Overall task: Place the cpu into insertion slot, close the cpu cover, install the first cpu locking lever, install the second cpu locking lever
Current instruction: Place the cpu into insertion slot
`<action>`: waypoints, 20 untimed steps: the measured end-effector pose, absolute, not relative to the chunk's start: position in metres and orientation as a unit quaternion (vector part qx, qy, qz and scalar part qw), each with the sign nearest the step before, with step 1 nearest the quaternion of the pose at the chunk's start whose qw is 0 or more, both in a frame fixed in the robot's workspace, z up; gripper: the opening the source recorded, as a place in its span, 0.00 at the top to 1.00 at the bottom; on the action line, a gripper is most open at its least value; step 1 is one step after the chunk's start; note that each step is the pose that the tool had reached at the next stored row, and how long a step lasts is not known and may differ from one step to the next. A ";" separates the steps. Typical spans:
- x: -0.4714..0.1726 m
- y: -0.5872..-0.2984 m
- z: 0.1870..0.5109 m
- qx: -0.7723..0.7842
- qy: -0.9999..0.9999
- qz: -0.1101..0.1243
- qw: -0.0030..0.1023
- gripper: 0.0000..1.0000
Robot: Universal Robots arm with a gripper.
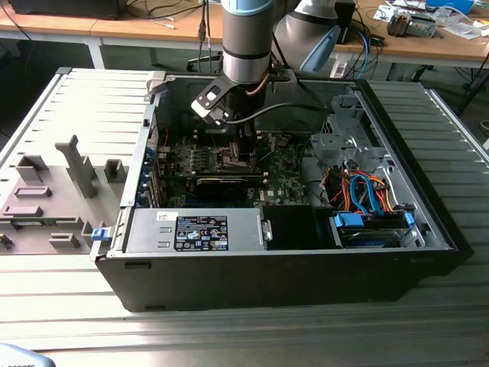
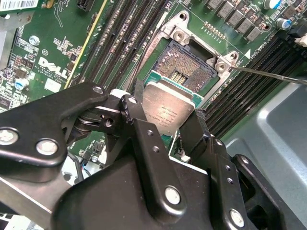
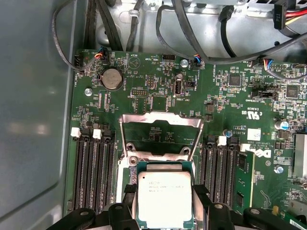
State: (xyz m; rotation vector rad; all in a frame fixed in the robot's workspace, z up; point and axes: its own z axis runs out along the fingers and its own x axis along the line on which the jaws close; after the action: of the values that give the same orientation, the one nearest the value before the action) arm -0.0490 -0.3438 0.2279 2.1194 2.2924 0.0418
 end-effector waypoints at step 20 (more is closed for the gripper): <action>-0.053 -0.343 0.226 0.681 0.732 0.013 0.010 0.45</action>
State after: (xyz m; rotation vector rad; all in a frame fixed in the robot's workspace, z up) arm -0.0526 -0.3430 0.2264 2.1267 2.2855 0.0417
